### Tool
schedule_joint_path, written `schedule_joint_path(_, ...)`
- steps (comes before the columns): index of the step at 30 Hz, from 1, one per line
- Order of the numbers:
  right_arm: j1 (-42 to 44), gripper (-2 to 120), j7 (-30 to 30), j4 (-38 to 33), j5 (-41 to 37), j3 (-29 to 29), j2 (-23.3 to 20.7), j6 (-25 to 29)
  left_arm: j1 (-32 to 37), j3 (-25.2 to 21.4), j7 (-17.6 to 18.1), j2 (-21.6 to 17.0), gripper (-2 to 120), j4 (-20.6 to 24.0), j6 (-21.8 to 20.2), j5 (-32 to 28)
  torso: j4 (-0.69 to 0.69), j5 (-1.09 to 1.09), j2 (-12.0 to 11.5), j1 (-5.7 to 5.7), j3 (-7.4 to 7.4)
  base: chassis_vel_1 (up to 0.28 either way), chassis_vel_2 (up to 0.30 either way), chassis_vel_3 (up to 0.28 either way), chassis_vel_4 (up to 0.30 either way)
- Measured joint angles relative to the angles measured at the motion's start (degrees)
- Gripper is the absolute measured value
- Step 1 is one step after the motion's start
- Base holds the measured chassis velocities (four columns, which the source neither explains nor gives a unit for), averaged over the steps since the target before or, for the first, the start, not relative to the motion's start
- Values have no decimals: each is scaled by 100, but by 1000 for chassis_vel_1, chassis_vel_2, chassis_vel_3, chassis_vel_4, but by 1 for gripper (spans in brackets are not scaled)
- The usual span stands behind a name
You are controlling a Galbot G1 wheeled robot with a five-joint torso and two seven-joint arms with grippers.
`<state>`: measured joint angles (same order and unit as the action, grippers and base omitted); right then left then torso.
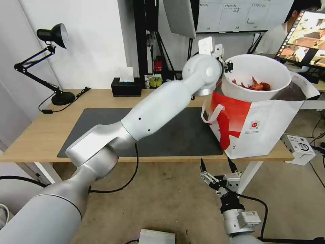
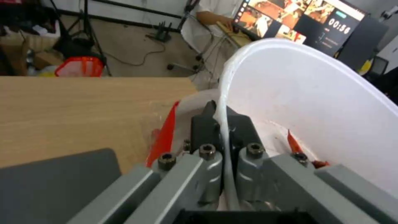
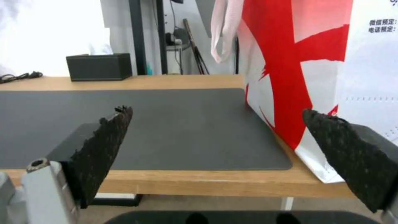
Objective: Pick up the trash from the table and place it into the takeout bag.
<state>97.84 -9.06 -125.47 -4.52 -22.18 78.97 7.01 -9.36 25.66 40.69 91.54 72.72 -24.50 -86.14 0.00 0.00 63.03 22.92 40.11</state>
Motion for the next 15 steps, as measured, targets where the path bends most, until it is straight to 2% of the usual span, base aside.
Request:
schedule_joint_path(5, 0, 100, 0, 0, 0, 0, 0, 0, 24, 72, 4, -3, 3, 31, 0, 40, 0, 0, 0, 0, 0, 0, 0, 0, 0)
schedule_joint_path(8, 0, 100, 0, 0, 0, 0, 0, 0, 35, 108, 3, -5, 19, 61, -5, 43, 0, 0, 0, 0, 0, 0, 0, 0, 0)
schedule_joint_path(9, 0, 100, 0, 0, 0, 0, 0, 0, 35, 108, 3, -5, 19, 61, -5, 43, 0, 0, 0, 0, 0, 0, 0, 0, 0)
schedule_joint_path(12, 0, 100, 0, 0, 0, 0, 0, 0, 35, 113, 2, -6, 32, 63, -13, 40, 0, 0, 0, 0, 0, 0, 0, 0, 0)
schedule_joint_path(13, 0, 100, 0, 0, 0, 0, 0, 0, 35, 113, 2, -6, 32, 63, -13, 40, 0, 0, 0, 0, 0, 0, 0, 0, 0)
schedule_joint_path(15, 0, 100, 0, 0, 0, 0, 0, 0, 35, 113, 2, -7, 44, 66, -16, 32, 0, 0, 0, 0, 0, 0, 0, 0, 0)
